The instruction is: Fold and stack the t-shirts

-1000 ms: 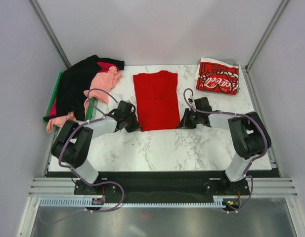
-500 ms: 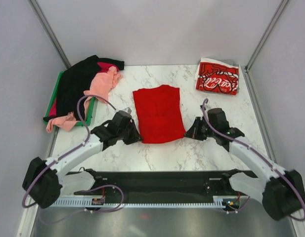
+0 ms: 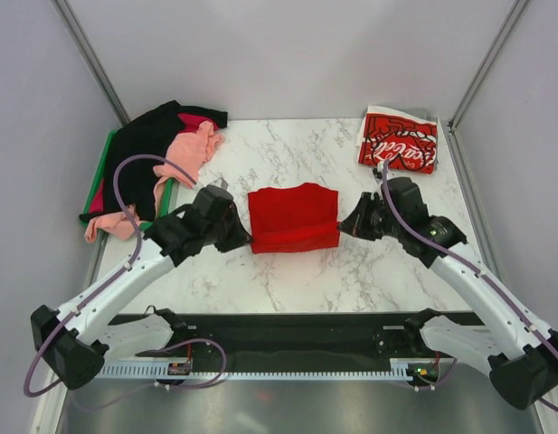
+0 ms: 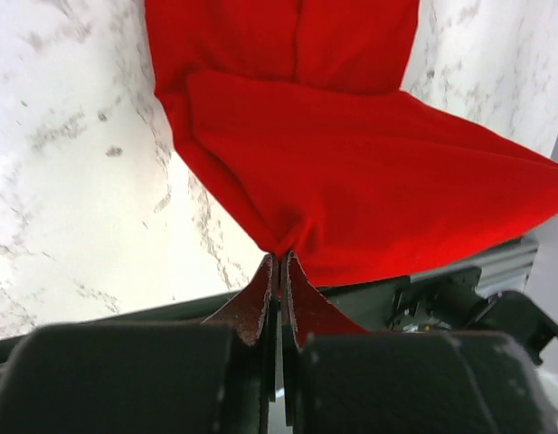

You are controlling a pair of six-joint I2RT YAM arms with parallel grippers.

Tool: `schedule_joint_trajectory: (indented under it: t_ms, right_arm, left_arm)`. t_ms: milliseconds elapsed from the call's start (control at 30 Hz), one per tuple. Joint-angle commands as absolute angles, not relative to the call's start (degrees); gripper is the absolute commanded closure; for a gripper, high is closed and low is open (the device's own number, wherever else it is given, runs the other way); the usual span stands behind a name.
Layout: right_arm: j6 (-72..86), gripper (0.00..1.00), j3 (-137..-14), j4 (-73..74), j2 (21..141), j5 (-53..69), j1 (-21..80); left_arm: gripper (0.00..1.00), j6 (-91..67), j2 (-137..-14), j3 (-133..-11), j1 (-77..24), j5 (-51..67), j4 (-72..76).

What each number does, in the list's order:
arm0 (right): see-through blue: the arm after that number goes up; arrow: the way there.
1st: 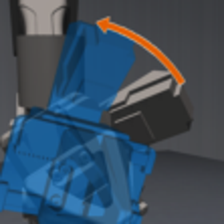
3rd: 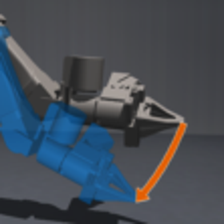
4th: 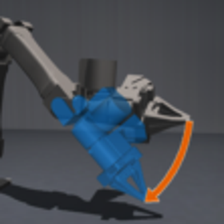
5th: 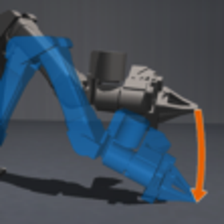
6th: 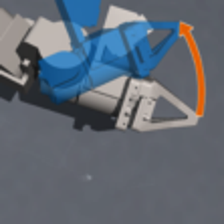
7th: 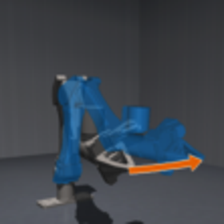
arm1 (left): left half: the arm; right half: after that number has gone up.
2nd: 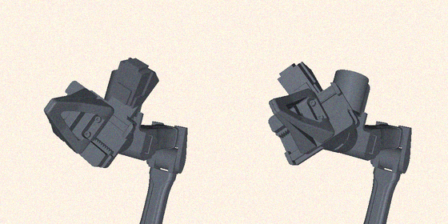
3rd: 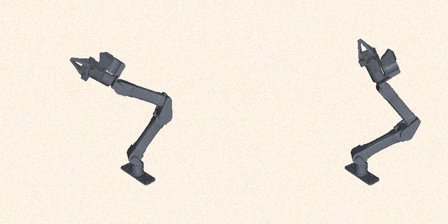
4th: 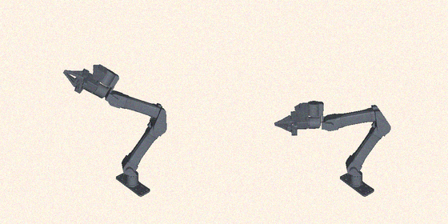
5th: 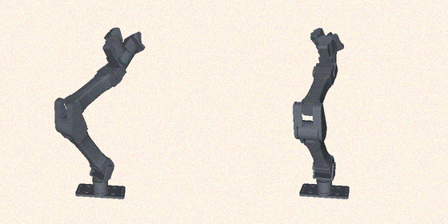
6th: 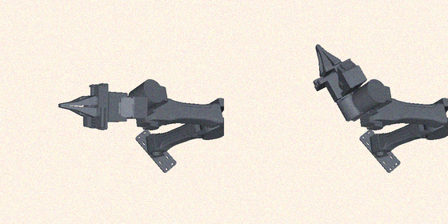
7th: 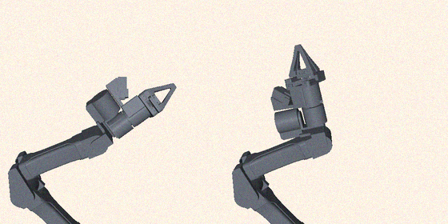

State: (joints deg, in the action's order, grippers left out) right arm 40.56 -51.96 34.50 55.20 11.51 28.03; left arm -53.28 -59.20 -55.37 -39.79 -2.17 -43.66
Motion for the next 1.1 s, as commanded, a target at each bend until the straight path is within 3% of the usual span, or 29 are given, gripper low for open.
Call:
schedule_joint_trajectory:
  t_ms: [0,333,1067]
  right_arm:
    - [36.0,1.00,-59.5,37.3,59.7,4.6,28.1]
    - [30.9,1.00,-69.9,35.9,74.0,1.6,25.8]
    - [24.6,1.00,-83.2,26.1,103.6,7.5,17.9]
  left_arm:
    - [0.98,-49.5,-63.4,-61.7,-36.6,-5.5,-46.8]
    - [0.98,-42.5,-79.4,-75.6,-28.4,-1.9,-46.4]
    - [0.98,-35.1,-110.9,-95.4,-18.9,1.2,-42.4]
